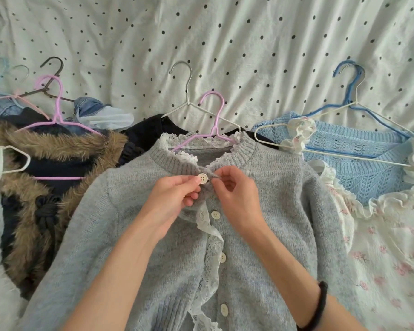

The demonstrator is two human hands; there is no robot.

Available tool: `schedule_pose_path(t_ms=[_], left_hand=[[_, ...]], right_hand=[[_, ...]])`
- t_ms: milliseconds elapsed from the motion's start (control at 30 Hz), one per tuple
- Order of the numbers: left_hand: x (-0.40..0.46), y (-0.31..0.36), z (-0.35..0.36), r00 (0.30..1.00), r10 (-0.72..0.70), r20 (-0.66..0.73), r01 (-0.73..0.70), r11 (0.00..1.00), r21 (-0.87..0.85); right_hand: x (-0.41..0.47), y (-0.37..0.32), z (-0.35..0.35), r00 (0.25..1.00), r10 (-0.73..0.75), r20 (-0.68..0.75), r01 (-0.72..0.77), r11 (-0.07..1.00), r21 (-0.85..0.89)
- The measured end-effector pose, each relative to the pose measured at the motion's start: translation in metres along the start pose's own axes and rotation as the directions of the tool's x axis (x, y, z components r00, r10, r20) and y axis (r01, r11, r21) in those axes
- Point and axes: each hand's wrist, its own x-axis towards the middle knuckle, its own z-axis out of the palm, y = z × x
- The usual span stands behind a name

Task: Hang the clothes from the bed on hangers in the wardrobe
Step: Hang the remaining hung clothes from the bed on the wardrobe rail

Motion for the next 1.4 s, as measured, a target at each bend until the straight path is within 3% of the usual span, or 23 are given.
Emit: schedule_pose_path(t_ms=[67,100,167,233,267,333,433,500,600,733,833,967,1100,1300,1400], left_hand=[[0.003,0.002,-0.001,0.999,0.039,-0.038,-0.032,0.984,0.177],[0.006,0.002,-0.002,0.987,0.134,-0.088,-0.098,0.94,0.328],[0.014,0.007,-0.011,0.899,0.406,-0.162,-0.237,0.765,0.599],[0.03,0.01,-0.028,0.776,0.611,-0.155,-0.289,0.563,0.775],[0.042,0.01,-0.038,0.753,0.644,-0.134,-0.263,0.482,0.836],[0.06,0.008,-0.056,0.778,0.62,-0.098,-0.2,0.393,0.897],[0.072,-0.005,-0.075,0.848,0.526,-0.059,-0.159,0.358,0.92],[0.071,-0.018,-0.085,0.871,0.49,-0.017,-0.159,0.314,0.936],[0.06,-0.028,-0.09,0.903,0.429,-0.01,-0.151,0.341,0.928],[0.035,-0.03,-0.09,0.871,0.49,0.018,-0.26,0.43,0.865],[0.008,-0.015,-0.094,0.836,0.546,0.044,-0.346,0.465,0.815],[-0.044,0.022,-0.104,0.732,0.682,-0.017,-0.396,0.445,0.803],[-0.104,0.05,-0.094,0.665,0.738,0.113,-0.515,0.343,0.786],[-0.185,0.079,-0.05,0.511,0.793,0.33,-0.677,0.135,0.723],[-0.232,0.09,-0.012,0.341,0.809,0.479,-0.794,-0.024,0.607]], right_hand=[[0.003,0.002,-0.004,0.999,-0.047,0.016,0.048,0.994,-0.097],[0.006,0.003,-0.008,0.997,-0.082,0.014,0.083,0.983,-0.163],[0.014,0.005,-0.018,0.98,-0.196,-0.034,0.175,0.93,-0.325],[0.027,0.004,-0.032,0.936,-0.339,-0.099,0.257,0.846,-0.466],[0.035,0.004,-0.039,0.918,-0.38,-0.111,0.268,0.802,-0.534],[0.052,0.004,-0.05,0.939,-0.336,-0.078,0.208,0.73,-0.651],[0.074,0.009,-0.058,0.988,-0.154,0.013,0.108,0.626,-0.772],[0.079,0.012,-0.059,0.992,-0.119,0.049,0.11,0.583,-0.805],[0.074,0.015,-0.059,0.992,-0.104,0.069,0.114,0.517,-0.849],[0.054,0.017,-0.061,0.988,-0.115,0.108,0.146,0.411,-0.9],[0.036,0.013,-0.069,0.979,-0.174,0.102,0.177,0.495,-0.851],[-0.004,-0.019,-0.09,0.951,-0.291,0.106,0.279,0.654,-0.704],[-0.069,-0.057,-0.126,0.889,-0.457,0.013,0.356,0.674,-0.647],[-0.201,-0.092,-0.185,0.819,-0.51,-0.262,0.24,0.72,-0.651],[-0.282,-0.098,-0.214,0.766,-0.469,-0.44,0.108,0.769,-0.631]])
